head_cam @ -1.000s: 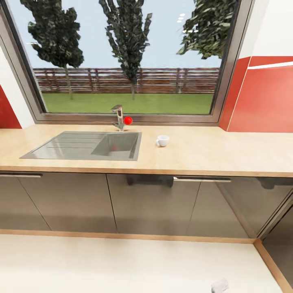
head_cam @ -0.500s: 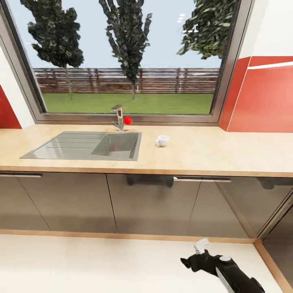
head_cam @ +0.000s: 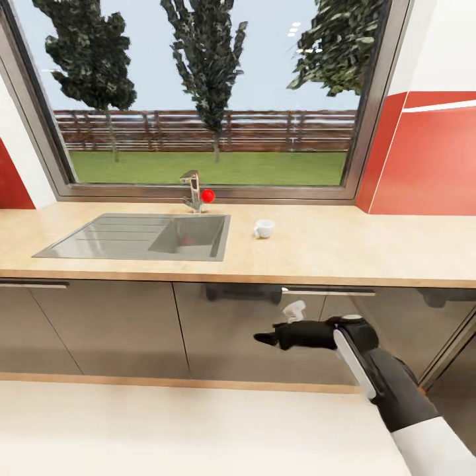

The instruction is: Set up a coffee station on the kitchen countertop: keep the coffee maker on the countertop, move the bottle of coffee from the kitchen shelf to the counter next to the coffee maker, place a paper coffee filter on top of the coffee maker, put the saucer next to the coffee maker with the coffee cup on the saucer, and place the electric kettle next to the coffee maker.

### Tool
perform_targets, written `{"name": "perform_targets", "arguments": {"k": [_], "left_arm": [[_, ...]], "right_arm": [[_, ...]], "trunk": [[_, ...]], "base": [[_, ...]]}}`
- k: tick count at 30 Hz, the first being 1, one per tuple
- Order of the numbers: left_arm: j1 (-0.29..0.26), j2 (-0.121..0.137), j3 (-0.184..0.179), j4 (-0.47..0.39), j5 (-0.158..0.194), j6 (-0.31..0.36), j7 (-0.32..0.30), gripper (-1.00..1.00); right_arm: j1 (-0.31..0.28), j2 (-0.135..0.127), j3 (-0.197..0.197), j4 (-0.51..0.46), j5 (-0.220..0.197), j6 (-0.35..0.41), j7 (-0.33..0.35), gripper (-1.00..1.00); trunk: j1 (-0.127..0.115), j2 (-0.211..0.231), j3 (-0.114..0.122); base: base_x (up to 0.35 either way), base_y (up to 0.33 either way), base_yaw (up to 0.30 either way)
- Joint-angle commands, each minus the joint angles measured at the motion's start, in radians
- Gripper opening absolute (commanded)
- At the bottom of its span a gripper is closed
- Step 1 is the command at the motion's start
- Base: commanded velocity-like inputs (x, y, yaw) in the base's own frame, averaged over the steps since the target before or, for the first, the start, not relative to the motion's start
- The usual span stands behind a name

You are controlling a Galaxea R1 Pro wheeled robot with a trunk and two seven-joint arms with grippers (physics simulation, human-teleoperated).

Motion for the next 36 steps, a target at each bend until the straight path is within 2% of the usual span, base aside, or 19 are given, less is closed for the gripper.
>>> {"name": "perform_targets", "arguments": {"k": [1, 2, 3, 6, 7, 8, 9, 10, 12, 13, 15, 16, 18, 19, 21, 23, 24, 29, 36], "left_arm": [[0.000, 0.000, -0.005, -0.001, 0.011, 0.009, 0.001, 1.00], [0.000, 0.000, -0.005, -0.001, 0.011, 0.009, 0.006, 1.00], [0.000, 0.001, -0.004, -0.001, 0.011, 0.009, 0.010, 1.00], [0.000, 0.001, -0.003, -0.002, 0.011, 0.009, 0.013, 1.00], [0.000, 0.002, -0.001, -0.002, 0.011, 0.009, 0.014, 1.00], [0.000, 0.002, 0.000, -0.002, 0.011, 0.009, 0.015, 1.00], [0.000, 0.002, 0.003, -0.002, 0.011, 0.009, 0.016, 1.00], [0.000, 0.003, 0.004, -0.002, 0.011, 0.009, 0.016, 1.00], [0.000, 0.003, 0.010, -0.002, 0.011, 0.009, 0.017, 1.00], [0.000, 0.004, 0.016, -0.002, 0.011, 0.009, 0.017, 1.00], [0.000, 0.004, 0.017, -0.002, 0.011, 0.009, 0.017, 1.00], [0.000, 0.005, 0.018, -0.002, 0.011, 0.009, 0.017, 1.00], [0.000, 0.006, 0.019, -0.002, 0.011, 0.009, 0.017, 1.00], [0.000, 0.006, 0.020, -0.002, 0.011, 0.009, 0.017, 1.00], [0.000, 0.007, 0.021, -0.002, 0.011, 0.009, 0.017, 1.00], [0.000, 0.007, 0.021, -0.002, 0.011, 0.009, 0.017, 1.00], [0.000, 0.007, 0.021, -0.002, 0.011, 0.009, 0.017, 1.00], [0.000, 0.007, 0.021, -0.002, 0.011, 0.009, 0.017, 1.00], [0.000, 0.007, 0.021, -0.002, 0.011, 0.009, 0.017, 1.00]], "right_arm": [[-0.028, -0.001, 0.001, -0.003, -0.005, 0.025, 0.000, 1.00], [-0.081, -0.003, 0.000, -0.006, -0.013, 0.058, 0.001, 1.00], [-0.158, -0.004, 0.000, -0.003, -0.018, 0.081, 0.001, 1.00], [-0.273, -0.006, -0.001, 0.016, -0.022, 0.103, 0.001, 1.00], [-0.340, -0.009, -0.001, 0.038, -0.024, 0.111, 0.001, 1.00], [-0.375, -0.012, -0.001, 0.053, -0.024, 0.114, 0.001, 1.00], [-0.483, -0.033, -0.001, 0.117, -0.026, 0.119, 0.002, 1.00], [-0.519, -0.040, -0.001, 0.144, -0.026, 0.121, 0.002, 1.00], [-0.668, -0.059, -0.001, 0.276, -0.026, 0.123, 0.002, 1.00], [-0.850, -0.069, 0.003, 0.465, -0.009, 0.124, -0.002, 1.00], [-0.914, -0.070, 0.005, 0.533, 0.019, 0.123, -0.005, 1.00], [-0.965, -0.069, 0.008, 0.588, 0.065, 0.123, -0.009, 1.00], [-1.005, -0.064, 0.010, 0.629, 0.140, 0.123, -0.011, 1.00], [-1.041, -0.046, 0.012, 0.667, 0.280, 0.122, -0.013, 1.00], [-1.063, -0.007, 0.012, 0.716, 0.475, 0.122, -0.013, 1.00], [-1.069, 0.006, 0.012, 0.741, 0.549, 0.122, -0.012, 1.00], [-1.073, 0.015, 0.012, 0.764, 0.599, 0.121, -0.010, 1.00], [-1.077, 0.032, 0.015, 0.815, 0.675, 0.122, -0.006, 1.00], [-1.076, 0.035, 0.014, 0.837, 0.688, 0.122, -0.002, 1.00]], "trunk": [[0.000, 0.000, -0.001], [0.000, 0.000, -0.001], [0.000, 0.000, -0.001], [0.000, 0.000, -0.001], [0.000, 0.000, -0.001], [0.000, 0.000, -0.001], [0.000, 0.000, -0.001], [0.000, 0.000, -0.001], [0.000, 0.000, -0.001], [0.000, 0.000, -0.001], [0.000, 0.000, -0.001], [0.000, 0.000, -0.001], [0.000, 0.000, -0.001], [0.000, 0.000, -0.001], [0.000, 0.000, -0.001], [0.000, 0.000, -0.001], [0.000, 0.000, -0.001], [0.000, 0.000, -0.001], [0.000, 0.000, -0.001]], "base": [[0.000, 0.000, 0.000], [0.000, 0.000, 0.000], [0.000, 0.000, 0.000], [0.000, 0.000, 0.000], [0.000, 0.000, 0.000], [0.000, 0.000, 0.000], [0.000, 0.000, 0.000], [0.000, 0.000, 0.000], [0.000, 0.000, 0.000], [0.000, 0.000, 0.000], [0.000, 0.000, 0.000], [0.000, 0.000, 0.000], [0.000, 0.000, 0.000], [0.000, 0.000, 0.000], [0.013, 0.000, 0.000], [0.074, 0.000, 0.000], [0.165, 0.000, 0.000], [0.215, 0.000, 0.000], [0.124, 0.000, 0.000]]}}
